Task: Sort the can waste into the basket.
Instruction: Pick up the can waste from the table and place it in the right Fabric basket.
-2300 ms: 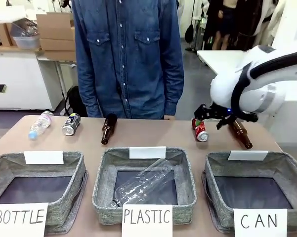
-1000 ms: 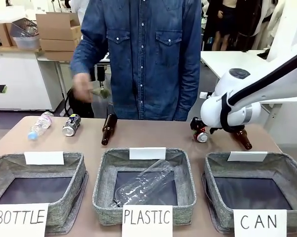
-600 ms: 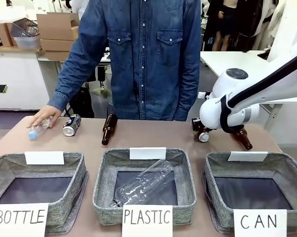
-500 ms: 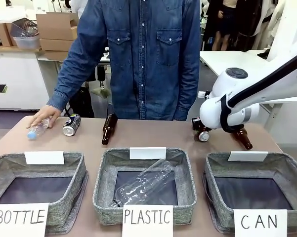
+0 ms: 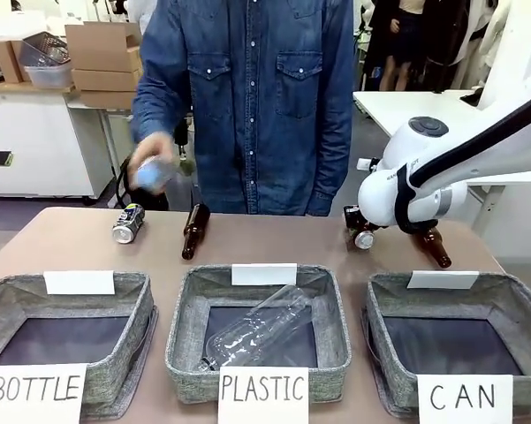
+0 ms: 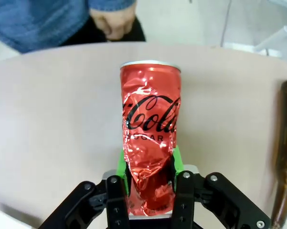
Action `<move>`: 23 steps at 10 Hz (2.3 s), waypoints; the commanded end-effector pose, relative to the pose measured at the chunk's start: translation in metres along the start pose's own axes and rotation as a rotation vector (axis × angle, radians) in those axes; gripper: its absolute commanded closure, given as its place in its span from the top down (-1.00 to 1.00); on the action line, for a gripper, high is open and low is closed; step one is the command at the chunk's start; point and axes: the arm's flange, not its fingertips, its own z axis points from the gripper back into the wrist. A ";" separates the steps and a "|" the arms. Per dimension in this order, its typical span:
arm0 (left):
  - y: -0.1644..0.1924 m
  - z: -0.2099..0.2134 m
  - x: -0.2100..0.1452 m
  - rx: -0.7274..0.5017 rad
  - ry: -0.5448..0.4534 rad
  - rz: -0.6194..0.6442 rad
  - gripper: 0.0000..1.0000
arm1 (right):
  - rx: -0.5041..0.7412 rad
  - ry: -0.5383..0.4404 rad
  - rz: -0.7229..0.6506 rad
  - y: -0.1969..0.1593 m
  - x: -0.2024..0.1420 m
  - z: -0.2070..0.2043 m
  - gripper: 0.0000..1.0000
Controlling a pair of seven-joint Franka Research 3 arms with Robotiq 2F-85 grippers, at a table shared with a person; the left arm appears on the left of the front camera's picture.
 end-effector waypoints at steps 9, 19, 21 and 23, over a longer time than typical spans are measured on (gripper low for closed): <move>-0.003 0.000 0.000 -0.011 0.007 -0.020 1.00 | 0.422 0.159 0.585 -0.116 -0.213 0.248 -1.00; -0.003 0.000 0.000 -0.011 0.007 -0.020 1.00 | 0.443 0.148 0.597 -0.117 -0.237 0.224 1.00; -0.003 0.000 0.000 -0.011 0.007 -0.020 1.00 | 0.448 0.151 0.593 -0.118 -0.230 0.224 1.00; -0.003 0.000 0.000 -0.011 0.007 -0.020 1.00 | 0.470 0.157 0.582 -0.117 -0.223 0.224 1.00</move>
